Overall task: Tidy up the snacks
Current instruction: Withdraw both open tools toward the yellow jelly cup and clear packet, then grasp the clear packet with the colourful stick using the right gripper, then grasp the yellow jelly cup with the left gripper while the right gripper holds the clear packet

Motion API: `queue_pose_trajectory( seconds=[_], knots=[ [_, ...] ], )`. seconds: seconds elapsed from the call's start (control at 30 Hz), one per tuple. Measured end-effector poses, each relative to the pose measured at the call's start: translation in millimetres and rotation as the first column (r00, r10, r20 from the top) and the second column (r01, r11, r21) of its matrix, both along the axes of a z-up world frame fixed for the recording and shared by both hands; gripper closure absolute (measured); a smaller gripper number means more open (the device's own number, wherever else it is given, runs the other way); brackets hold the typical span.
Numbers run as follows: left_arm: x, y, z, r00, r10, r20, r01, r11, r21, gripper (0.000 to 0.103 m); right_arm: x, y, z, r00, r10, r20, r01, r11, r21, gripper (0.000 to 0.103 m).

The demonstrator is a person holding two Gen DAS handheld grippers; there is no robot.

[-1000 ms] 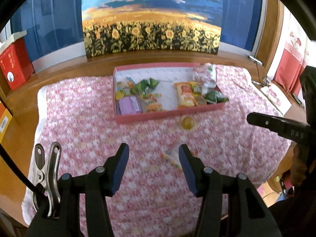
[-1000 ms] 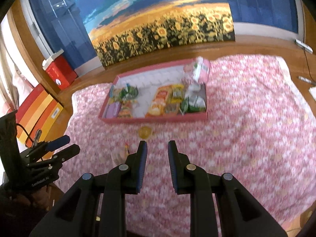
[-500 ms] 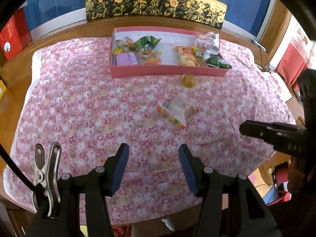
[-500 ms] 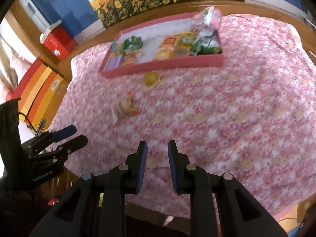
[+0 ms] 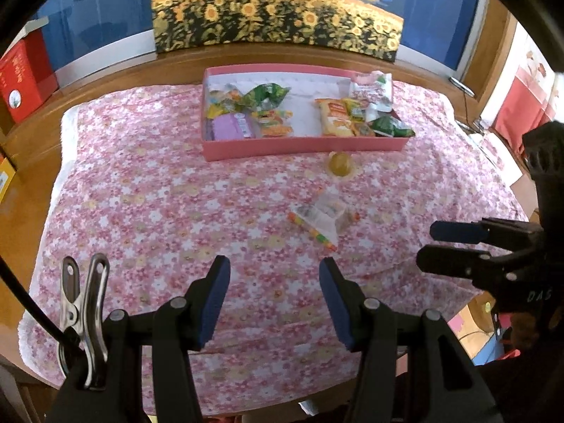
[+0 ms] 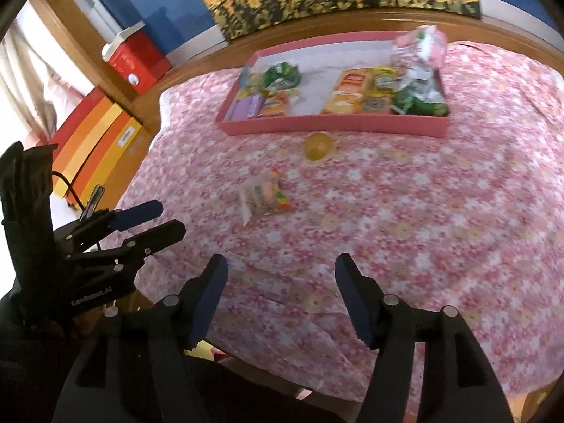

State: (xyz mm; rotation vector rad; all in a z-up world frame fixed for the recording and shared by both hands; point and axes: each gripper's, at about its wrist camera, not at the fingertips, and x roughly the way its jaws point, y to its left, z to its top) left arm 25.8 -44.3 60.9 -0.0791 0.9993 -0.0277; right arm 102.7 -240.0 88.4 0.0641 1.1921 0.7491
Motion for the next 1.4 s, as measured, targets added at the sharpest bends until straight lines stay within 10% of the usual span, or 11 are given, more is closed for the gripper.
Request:
queue_pose_trajectory(
  seconds=[0.4,0.47,0.6,0.93,1.4],
  knots=[
    [5.8,21.9,-5.3,0.998,0.057,-0.006,-0.057,0.997,-0.045,0.047,19.2,66.6,-35.8,0.978,0.142,0.15,-0.137,0.99,-0.046,0.038],
    [6.8,22.3,-4.0,0.998,0.056,0.004,-0.056,0.997,-0.044,0.047,17.2,76.6,-41.5,0.963,0.191,0.191,-0.181,0.981,-0.068,0.062],
    [10.0,23.3,-1.4,0.998,0.053,0.016,-0.052,0.998,-0.04,0.047,10.2,75.7,-39.9,0.942,0.238,0.238,-0.226,0.971,-0.078,0.066],
    [32.4,7.6,1.6,0.998,-0.027,0.048,0.029,0.999,-0.039,0.047,16.0,-7.2,-15.9,0.978,-0.028,0.205,0.034,0.999,-0.029,0.066],
    [83.6,-39.1,0.7,0.975,-0.206,0.079,0.212,0.975,-0.072,0.046,23.3,-71.7,-9.7,0.95,-0.238,0.204,0.255,0.965,-0.064,0.065]
  ],
)
